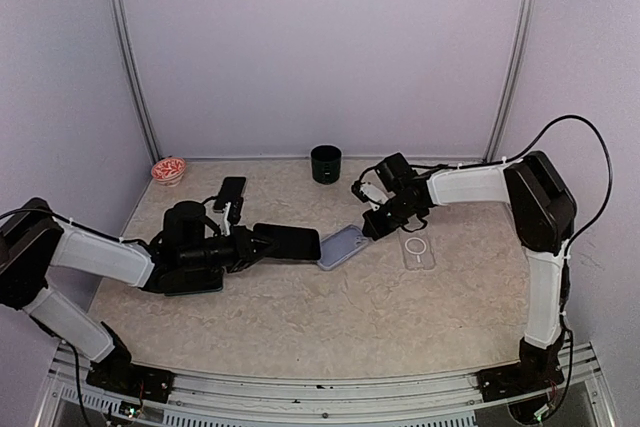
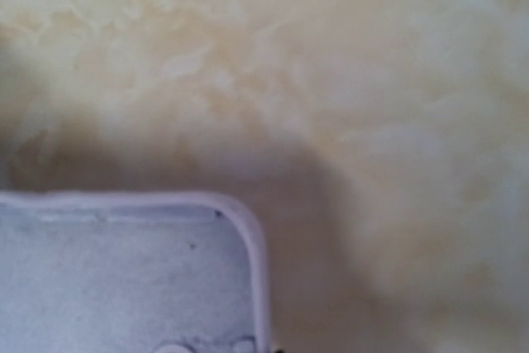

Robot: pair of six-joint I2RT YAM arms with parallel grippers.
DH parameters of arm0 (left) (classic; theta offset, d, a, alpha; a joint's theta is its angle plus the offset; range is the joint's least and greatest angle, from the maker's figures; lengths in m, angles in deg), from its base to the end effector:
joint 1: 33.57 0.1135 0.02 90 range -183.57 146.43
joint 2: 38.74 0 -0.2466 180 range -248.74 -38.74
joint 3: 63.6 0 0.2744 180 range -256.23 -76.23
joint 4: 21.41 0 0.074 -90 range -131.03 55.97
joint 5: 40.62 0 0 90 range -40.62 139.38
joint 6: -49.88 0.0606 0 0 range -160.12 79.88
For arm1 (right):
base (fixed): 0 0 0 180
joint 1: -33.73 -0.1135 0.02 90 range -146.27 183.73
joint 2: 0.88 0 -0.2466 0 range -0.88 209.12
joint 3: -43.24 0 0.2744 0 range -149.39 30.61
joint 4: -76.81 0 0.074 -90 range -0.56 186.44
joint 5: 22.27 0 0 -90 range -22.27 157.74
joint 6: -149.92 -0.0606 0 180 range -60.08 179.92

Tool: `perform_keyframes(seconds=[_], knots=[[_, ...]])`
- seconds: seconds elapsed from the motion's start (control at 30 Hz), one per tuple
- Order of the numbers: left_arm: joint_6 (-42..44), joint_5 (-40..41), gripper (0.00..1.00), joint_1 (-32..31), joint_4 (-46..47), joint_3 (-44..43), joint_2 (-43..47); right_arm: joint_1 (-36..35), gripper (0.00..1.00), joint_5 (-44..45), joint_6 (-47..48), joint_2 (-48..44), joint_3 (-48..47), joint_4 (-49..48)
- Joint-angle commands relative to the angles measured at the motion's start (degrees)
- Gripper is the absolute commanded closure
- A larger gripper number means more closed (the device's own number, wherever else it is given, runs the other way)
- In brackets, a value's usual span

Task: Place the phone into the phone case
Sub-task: Rotate the phone case at the center of the board.

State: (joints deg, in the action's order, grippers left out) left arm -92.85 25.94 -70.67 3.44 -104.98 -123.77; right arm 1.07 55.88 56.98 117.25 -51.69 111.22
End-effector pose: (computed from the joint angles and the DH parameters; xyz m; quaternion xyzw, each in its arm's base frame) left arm 0.2406 -0.2122 0.1280 0.0089 0.8048 -0.5194 0.2870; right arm 0.3805 0.2587 0.1103 -0.2728 0.9159 0.1792 0.2338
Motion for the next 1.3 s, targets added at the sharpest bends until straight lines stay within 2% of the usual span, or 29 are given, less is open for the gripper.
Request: perform_keyframes(seconds=[0.0,0.3,0.43,0.63,0.77,0.87,0.93,1.17,1.2,1.27], knots=[[-0.6,3.4,1.0,-0.1,1.4,0.5,3.9,-3.0,1.0,8.3,-11.7,-3.1,2.5,-4.4],[-0.2,5.3,1.0,-0.1,-0.5,1.2,7.0,-3.7,1.0,13.0,-27.4,-7.4,12.4,-13.1],[-0.7,6.2,1.0,-0.1,-1.1,0.8,6.3,-5.2,1.0,14.3,-31.4,-8.5,15.2,-15.5],[-1.8,5.6,1.0,-0.3,0.0,-0.4,3.5,-8.1,1.0,19.4,-37.7,-8.0,15.5,-13.7],[-1.6,5.5,1.0,-0.3,0.2,-0.8,3.1,-8.4,1.0,19.4,-41.8,-7.8,14.9,-10.8],[-1.2,5.8,1.0,-0.3,-0.4,-1.0,3.3,-9.0,0.99,19.2,-43.5,-9.4,16.5,-12.1],[-1.1,6.0,1.0,-0.3,-0.6,-1.0,3.5,-9.2,0.93,18.1,-44.0,-10.5,17.2,-13.2],[-0.8,6.7,1.0,-0.3,-1.8,-1.4,3.6,-9.3,0.63,15.5,-43.7,-12.8,17.4,-13.8],[-0.8,6.7,1.0,-0.3,-2.1,-1.7,3.6,-9.3,0.57,15.6,-43.2,-13.1,17.3,-13.8],[-0.8,6.9,1.0,-0.2,-3.7,-2.6,3.2,-9.2,0.36,16.3,-41.6,-13.7,16.7,-13.2]])
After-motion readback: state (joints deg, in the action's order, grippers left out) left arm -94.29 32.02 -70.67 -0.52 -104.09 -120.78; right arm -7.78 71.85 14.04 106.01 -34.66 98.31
